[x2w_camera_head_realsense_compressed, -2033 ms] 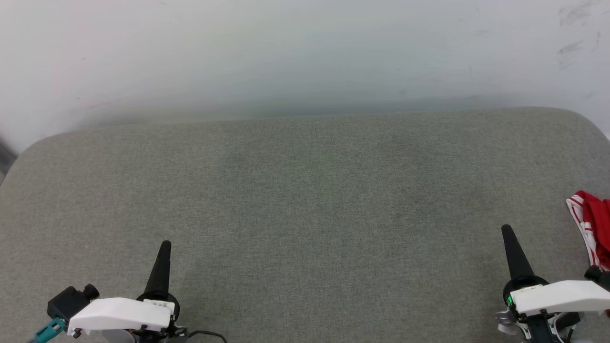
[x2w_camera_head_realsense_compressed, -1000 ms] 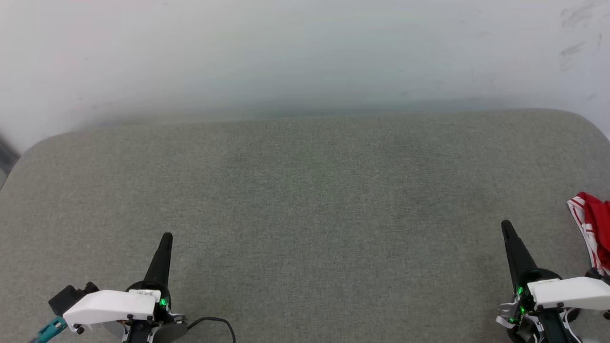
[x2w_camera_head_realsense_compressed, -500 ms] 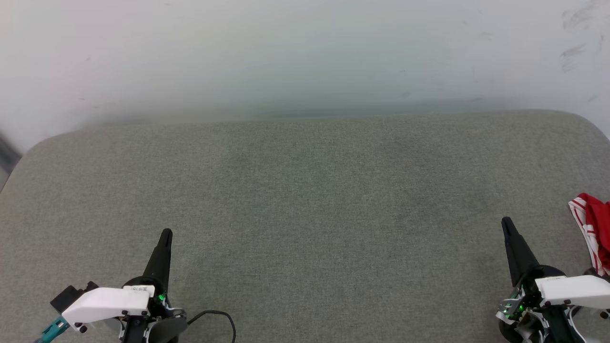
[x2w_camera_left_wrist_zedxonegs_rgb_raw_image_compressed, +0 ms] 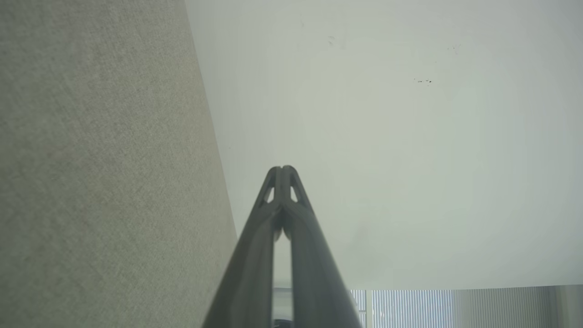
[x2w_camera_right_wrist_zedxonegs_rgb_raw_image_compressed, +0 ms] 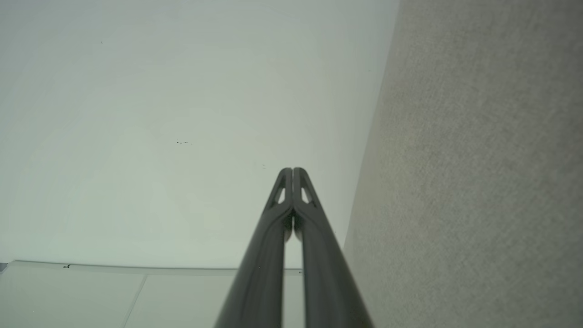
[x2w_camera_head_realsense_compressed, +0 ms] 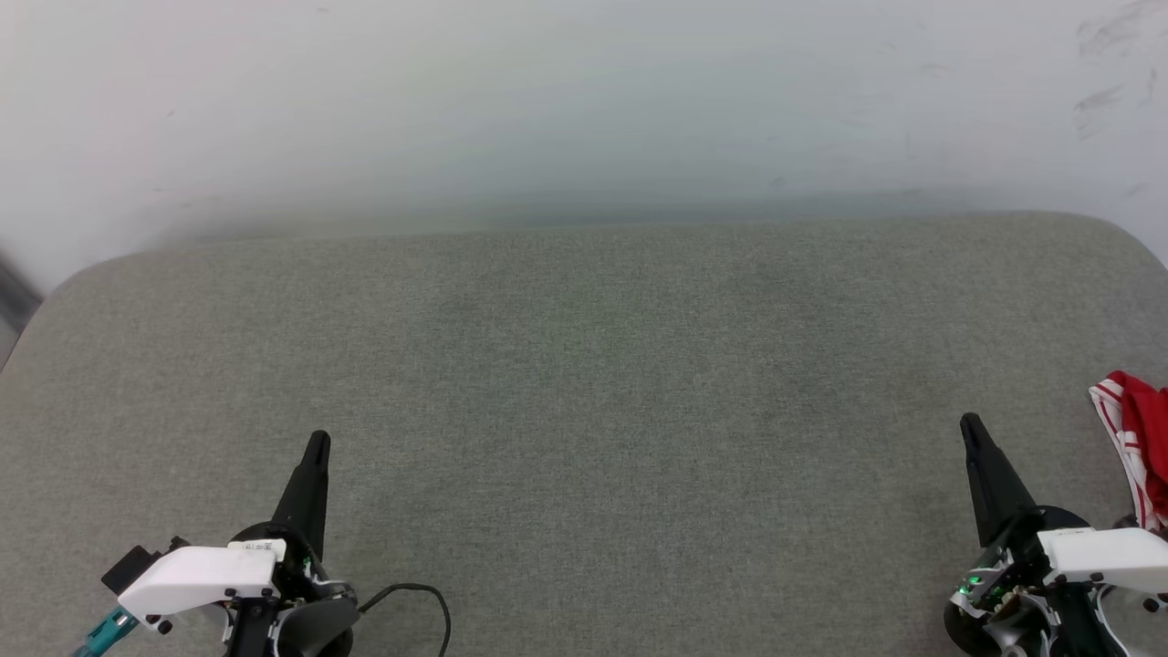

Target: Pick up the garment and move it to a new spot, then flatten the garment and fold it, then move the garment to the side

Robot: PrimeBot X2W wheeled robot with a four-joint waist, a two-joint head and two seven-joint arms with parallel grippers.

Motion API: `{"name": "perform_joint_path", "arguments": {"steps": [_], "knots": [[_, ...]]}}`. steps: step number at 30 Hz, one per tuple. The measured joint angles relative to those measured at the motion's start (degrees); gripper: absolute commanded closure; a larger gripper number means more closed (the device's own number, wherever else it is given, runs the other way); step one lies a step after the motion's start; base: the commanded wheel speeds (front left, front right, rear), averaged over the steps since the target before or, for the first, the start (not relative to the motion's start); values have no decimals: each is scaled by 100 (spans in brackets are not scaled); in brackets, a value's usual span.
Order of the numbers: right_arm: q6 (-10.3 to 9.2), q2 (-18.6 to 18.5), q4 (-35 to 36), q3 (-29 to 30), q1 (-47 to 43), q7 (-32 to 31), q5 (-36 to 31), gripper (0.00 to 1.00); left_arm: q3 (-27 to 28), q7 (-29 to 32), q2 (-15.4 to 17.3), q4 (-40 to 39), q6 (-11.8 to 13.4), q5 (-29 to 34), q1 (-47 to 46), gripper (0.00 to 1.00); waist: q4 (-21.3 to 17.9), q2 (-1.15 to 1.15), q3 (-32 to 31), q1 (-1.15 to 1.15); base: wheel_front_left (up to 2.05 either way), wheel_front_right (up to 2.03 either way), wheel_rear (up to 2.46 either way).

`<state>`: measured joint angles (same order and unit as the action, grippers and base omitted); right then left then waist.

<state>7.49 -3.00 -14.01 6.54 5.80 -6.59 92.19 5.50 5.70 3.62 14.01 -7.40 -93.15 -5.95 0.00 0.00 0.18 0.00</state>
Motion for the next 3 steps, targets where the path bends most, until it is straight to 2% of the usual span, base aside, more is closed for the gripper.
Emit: {"name": "perform_joint_path", "arguments": {"steps": [3], "knots": [[0, 0, -1, 1, 10, -1, 11, 100, 3, 3, -4, 3, 0, 1, -1, 100, 0, 0, 0, 0, 0, 0, 0]]}}
